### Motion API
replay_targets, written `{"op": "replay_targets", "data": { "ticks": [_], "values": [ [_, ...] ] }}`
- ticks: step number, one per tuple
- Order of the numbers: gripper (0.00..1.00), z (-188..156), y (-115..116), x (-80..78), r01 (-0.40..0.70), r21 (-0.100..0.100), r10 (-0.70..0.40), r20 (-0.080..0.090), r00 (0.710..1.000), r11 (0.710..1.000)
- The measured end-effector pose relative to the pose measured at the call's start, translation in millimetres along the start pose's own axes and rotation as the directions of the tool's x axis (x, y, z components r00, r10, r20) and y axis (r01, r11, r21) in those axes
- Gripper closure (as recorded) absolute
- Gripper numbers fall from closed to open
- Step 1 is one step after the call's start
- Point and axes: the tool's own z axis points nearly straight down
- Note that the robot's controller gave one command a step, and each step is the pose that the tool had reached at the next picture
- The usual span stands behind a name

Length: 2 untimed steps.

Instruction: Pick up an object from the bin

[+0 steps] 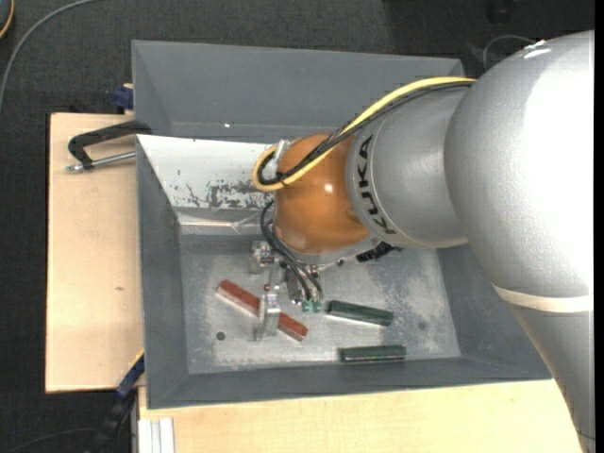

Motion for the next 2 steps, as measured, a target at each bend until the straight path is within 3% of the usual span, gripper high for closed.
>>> {"op": "replay_targets", "data": {
  "ticks": [1,2],
  "values": [
    [1.00,-4.5,3.0,-1.8,0.003,-0.004,-0.003,0.007,1.000,1.000],
    [1.00,-175.3,-2.8,-5.2,0.081,-0.005,-0.080,0.023,0.997,0.997]
  ]
}}
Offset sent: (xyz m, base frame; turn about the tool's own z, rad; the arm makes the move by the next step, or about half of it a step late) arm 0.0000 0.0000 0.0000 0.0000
